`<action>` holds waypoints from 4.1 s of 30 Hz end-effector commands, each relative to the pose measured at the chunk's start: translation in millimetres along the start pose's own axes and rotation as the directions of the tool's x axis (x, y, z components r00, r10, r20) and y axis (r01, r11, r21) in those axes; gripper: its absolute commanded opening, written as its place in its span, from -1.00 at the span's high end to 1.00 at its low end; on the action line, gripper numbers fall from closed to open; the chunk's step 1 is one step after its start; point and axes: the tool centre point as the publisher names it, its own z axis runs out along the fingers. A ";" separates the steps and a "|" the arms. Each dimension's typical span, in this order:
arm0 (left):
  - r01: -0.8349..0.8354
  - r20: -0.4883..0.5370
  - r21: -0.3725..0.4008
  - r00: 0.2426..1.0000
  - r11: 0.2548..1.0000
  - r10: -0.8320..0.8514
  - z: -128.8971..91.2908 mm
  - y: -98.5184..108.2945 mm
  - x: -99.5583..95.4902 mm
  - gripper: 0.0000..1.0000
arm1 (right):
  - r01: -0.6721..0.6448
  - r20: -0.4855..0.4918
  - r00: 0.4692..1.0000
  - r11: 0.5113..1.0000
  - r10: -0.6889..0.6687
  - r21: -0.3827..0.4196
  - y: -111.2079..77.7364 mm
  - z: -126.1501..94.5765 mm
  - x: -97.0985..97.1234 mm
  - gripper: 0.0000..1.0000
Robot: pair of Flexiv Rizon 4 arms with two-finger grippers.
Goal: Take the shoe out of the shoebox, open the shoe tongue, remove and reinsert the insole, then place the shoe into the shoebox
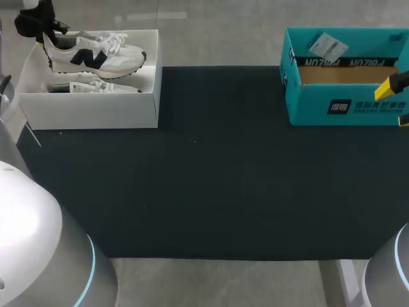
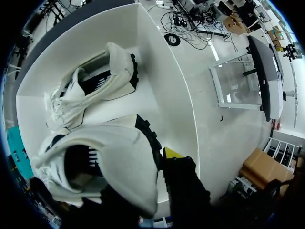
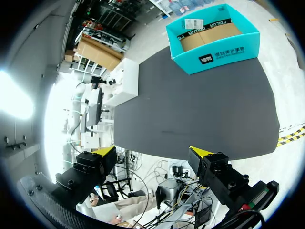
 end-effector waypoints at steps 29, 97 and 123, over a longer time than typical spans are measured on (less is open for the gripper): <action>0.057 0.057 0.006 0.997 0.998 -0.058 42.9 23.9 8.4 1.00 | -0.001 0.001 1.000 1.000 0.001 0.004 2.1 0.6 0.0 -1.00; 0.053 0.165 0.132 0.983 0.990 -0.075 -16.0 -15.7 -22.5 -1.00 | -0.001 0.001 1.000 1.000 0.001 0.004 2.1 0.6 0.0 -1.00; 0.128 0.144 -0.017 0.982 0.992 -0.124 -43.0 -128.9 -62.2 -1.00 | -0.001 0.001 1.000 1.000 0.001 0.004 2.1 0.6 0.0 -1.00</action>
